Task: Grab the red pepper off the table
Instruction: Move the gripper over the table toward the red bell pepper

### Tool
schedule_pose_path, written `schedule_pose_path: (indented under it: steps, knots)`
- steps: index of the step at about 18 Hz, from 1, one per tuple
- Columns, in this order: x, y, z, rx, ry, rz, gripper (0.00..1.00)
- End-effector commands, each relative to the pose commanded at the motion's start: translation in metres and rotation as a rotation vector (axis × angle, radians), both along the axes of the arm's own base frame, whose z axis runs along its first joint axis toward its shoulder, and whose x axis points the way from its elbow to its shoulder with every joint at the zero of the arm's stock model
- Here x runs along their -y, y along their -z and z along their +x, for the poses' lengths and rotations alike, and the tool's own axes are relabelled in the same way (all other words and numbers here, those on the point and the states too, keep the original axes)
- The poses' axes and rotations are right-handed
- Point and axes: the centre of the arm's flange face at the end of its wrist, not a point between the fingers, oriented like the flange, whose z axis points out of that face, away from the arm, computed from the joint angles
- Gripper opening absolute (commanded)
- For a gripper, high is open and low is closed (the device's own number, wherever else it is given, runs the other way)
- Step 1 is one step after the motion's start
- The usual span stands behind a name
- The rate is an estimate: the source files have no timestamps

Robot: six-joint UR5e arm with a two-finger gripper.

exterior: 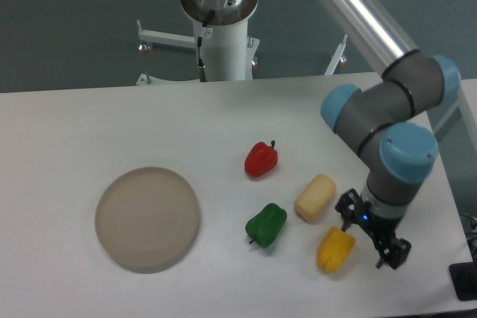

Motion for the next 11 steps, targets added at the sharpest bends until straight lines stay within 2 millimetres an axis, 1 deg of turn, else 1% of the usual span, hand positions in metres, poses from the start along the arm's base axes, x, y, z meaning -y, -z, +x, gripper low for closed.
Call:
schedule_pose_path:
  steps: [1,2,3,5,6,10,11]
  knots:
    - [0.009,-0.001,0.007,0.006,-0.002,-0.014,1.0]
    - [0.015,-0.005,0.015,0.007,-0.001,-0.022,1.0]
    - [0.021,-0.005,0.024,0.018,0.001,-0.032,1.0]
    - [0.039,-0.006,0.044,0.037,-0.001,-0.053,1.0]
    - [0.05,0.001,0.06,0.054,0.002,-0.073,1.0]
    - [0.067,0.009,0.108,0.05,0.003,-0.141,1.0]
    - [0.068,0.011,0.121,0.042,0.006,-0.162,1.0]
